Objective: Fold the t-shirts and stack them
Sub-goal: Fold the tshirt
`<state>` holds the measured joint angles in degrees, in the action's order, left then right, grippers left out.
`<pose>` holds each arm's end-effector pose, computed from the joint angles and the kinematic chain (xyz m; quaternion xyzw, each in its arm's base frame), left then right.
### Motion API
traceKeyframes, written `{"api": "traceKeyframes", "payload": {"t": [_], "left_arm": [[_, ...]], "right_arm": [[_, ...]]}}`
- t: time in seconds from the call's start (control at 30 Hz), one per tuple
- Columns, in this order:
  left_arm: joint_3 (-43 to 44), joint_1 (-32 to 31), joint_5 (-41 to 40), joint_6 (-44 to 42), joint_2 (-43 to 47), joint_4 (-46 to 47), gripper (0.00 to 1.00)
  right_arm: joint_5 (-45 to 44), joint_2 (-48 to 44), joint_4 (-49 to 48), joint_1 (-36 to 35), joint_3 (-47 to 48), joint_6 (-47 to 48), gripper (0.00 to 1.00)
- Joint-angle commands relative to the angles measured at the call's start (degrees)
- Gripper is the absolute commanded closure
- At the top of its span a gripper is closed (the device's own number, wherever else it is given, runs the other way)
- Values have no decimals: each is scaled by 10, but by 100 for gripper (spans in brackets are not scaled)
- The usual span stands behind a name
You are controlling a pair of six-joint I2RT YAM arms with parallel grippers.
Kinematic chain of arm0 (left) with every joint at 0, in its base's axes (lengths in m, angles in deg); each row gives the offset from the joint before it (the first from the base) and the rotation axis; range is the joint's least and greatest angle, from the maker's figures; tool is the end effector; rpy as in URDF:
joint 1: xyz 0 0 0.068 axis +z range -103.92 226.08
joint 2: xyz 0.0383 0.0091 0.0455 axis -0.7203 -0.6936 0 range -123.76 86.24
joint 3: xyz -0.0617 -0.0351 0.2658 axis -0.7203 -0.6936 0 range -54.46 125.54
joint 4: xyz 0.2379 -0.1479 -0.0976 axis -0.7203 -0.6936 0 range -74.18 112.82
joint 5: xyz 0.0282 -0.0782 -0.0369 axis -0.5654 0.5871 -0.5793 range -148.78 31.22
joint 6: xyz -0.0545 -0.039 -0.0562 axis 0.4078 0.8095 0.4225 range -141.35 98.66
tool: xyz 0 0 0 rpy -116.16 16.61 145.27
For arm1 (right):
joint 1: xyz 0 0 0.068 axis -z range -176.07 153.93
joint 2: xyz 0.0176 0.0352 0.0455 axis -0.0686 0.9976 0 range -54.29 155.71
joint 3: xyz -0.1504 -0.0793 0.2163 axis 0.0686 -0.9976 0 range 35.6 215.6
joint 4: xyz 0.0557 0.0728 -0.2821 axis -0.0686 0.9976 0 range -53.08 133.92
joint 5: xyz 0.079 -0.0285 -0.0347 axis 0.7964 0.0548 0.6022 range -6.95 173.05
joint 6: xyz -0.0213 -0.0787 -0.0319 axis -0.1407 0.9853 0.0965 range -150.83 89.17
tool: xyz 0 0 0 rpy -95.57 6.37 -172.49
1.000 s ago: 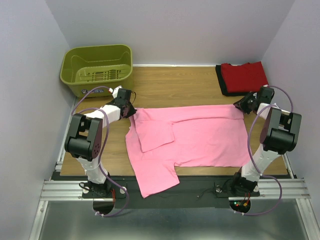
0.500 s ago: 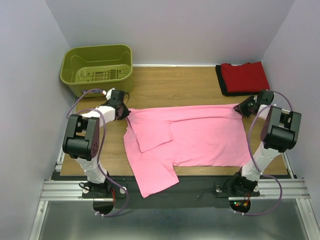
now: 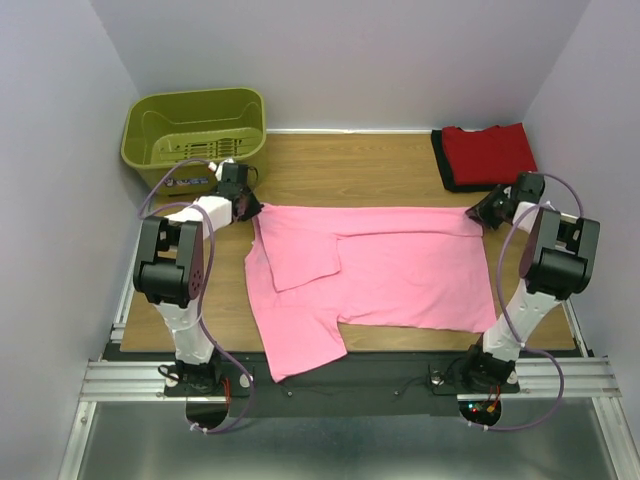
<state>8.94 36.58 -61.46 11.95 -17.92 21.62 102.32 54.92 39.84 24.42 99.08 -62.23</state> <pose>0.4452 -0.0709 0.1317 -0.1976 0.8916 -0.1286 0.3867 0.4257 -0.1316 0.0943 0.3504 0.8553 0.1889 0.3316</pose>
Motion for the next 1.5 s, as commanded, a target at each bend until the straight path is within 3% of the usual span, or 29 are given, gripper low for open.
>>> {"api": "traceKeyframes", "payload": {"t": [0.0, 0.07, 0.23, 0.33, 0.57, 0.67, 0.9, 1.17, 1.47], "left_arm": [[58, 9, -8, -31, -4, 9, 82], [62, 8, -4, -37, 4, 9, 77], [26, 7, 0, -29, 67, 9, 55], [-32, 4, 5, -12, 130, 9, 45], [-108, -39, 3, 10, 259, -15, 43], [-109, -73, 4, 12, 266, -18, 46], [-50, -113, 6, 12, 169, -9, 55], [22, -117, 18, 6, 33, 2, 56], [116, -117, 43, 2, -61, -12, 53]], "right_arm": [[-27, 0, 22, -19, 41, 30, 70], [-46, -10, 27, -31, 52, 41, 70], [-76, -67, 45, -50, 56, 60, 69], [-79, -100, 53, -62, 40, 57, 67], [-134, -143, 61, -66, -29, 37, 68], [-147, -140, 64, -66, -38, 40, 70], [-164, -104, 73, -66, -35, 31, 76], [-214, -24, 73, -63, -6, 20, 76], [-234, 46, 75, -52, 101, 34, 73]]}}
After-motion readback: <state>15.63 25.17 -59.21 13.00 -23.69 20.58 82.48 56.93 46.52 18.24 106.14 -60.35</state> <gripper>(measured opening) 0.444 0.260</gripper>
